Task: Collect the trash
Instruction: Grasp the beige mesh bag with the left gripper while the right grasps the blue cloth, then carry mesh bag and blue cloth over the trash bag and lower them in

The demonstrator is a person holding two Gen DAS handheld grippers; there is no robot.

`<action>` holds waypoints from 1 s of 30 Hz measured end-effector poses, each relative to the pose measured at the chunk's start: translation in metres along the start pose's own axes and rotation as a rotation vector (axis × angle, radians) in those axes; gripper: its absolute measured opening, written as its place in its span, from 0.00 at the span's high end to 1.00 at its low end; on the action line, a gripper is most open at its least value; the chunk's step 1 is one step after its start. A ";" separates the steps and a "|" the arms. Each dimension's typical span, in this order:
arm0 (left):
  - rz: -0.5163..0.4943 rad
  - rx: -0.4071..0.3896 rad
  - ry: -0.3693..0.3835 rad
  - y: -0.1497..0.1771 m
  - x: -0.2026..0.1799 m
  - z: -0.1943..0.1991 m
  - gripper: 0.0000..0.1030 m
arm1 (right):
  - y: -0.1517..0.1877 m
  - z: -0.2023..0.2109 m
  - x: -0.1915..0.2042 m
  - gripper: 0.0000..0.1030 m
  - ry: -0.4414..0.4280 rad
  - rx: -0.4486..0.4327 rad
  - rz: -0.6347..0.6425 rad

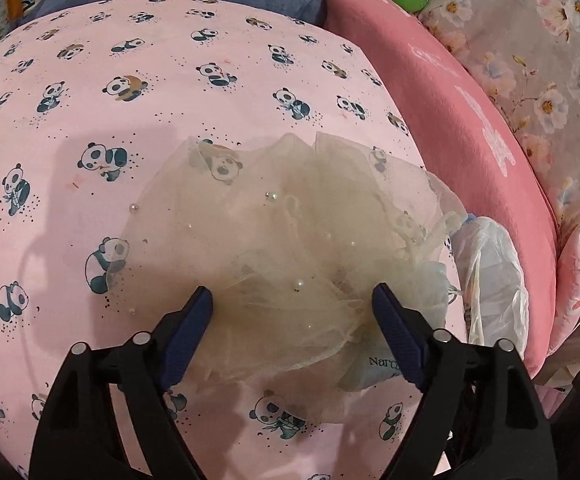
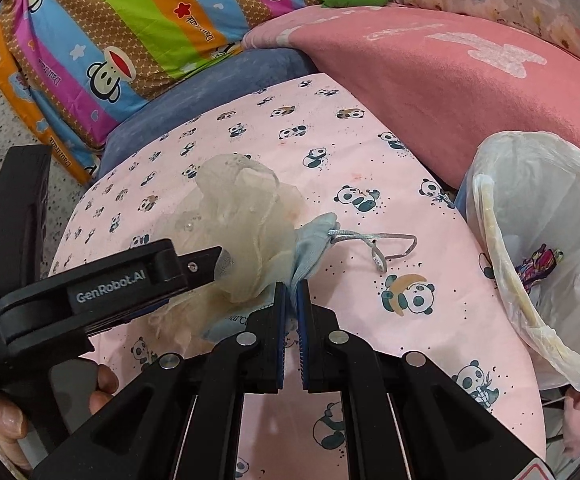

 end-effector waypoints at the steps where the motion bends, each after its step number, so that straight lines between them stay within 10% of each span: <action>1: -0.015 -0.001 -0.005 0.001 -0.001 -0.001 0.48 | 0.000 0.000 0.001 0.94 0.000 0.001 0.000; 4: -0.033 0.021 0.007 0.004 0.000 -0.001 0.92 | 0.000 0.001 0.000 0.94 -0.002 -0.001 0.000; 17: -0.070 -0.181 0.018 -0.019 -0.021 0.091 0.93 | -0.022 0.053 -0.016 0.94 -0.003 -0.116 -0.026; 30: -0.193 -0.225 0.054 -0.018 -0.104 0.114 0.93 | -0.044 0.121 -0.090 0.94 0.050 -0.253 -0.133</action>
Point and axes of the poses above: each gripper's, at about its wrist camera, not at the fingertips, and z roughly against the way its jaws point, x to its left, y to its underside, the point moved 10 cm from there along -z, roughly the way its jaws point, and after that the axes turned 5 degrees about x, right-handed, at the moved point
